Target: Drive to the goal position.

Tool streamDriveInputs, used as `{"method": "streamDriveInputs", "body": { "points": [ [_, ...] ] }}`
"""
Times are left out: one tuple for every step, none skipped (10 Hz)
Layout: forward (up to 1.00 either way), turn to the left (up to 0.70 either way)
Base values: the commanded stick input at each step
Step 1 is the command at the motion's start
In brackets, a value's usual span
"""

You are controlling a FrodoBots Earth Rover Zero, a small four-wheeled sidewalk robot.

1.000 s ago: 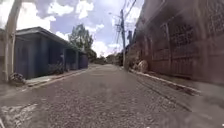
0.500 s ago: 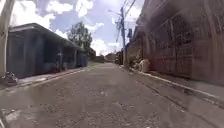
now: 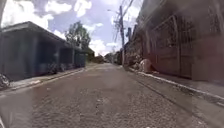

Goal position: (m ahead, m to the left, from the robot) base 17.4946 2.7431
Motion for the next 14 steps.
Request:
{"method": "streamDriveInputs", "body": {
  "points": [
    [0.7, 0.0],
    [0.7, 0.0],
    [0.7, 0.0],
    [0.7, 0.0],
    [0.7, 0.0],
    [0.7, 0.0],
    [0.7, 0.0],
    [0.7, 0.0],
    [0.7, 0.0],
    [0.7, 0.0],
    [0.7, 0.0],
    [0.7, 0.0],
    [0.7, 0.0],
    [0.7, 0.0]
  ]
}}
